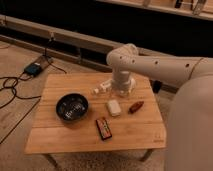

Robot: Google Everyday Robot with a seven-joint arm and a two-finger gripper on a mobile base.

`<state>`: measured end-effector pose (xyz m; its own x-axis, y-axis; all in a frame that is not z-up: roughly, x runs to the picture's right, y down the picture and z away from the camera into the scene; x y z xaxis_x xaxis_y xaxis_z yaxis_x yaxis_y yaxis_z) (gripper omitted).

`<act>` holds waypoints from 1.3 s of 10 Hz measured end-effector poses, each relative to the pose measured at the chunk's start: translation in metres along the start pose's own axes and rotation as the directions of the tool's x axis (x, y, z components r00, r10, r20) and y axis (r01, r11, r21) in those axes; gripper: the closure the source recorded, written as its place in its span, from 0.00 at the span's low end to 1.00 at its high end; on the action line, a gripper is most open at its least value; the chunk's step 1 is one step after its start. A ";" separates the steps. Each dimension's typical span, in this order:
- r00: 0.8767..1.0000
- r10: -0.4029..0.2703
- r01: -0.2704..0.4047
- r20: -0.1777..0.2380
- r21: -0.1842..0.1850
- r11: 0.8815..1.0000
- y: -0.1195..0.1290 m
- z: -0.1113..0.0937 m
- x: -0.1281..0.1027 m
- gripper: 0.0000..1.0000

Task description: Move the arm in a circular motion

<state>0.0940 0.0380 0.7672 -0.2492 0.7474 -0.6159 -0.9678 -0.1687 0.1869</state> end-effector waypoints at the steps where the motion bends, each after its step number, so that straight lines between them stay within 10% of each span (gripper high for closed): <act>1: 1.000 0.005 -0.005 0.000 0.009 1.000 -0.003 0.000 -0.014 0.35; 7: 0.997 -0.056 0.056 0.051 0.007 0.998 0.033 -0.004 -0.101 0.35; 13: 0.969 -0.240 0.240 0.065 0.008 0.971 0.121 -0.004 -0.118 0.35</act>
<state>0.0066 -0.0730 0.8594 -0.0068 0.8061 -0.5917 -0.9990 0.0205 0.0394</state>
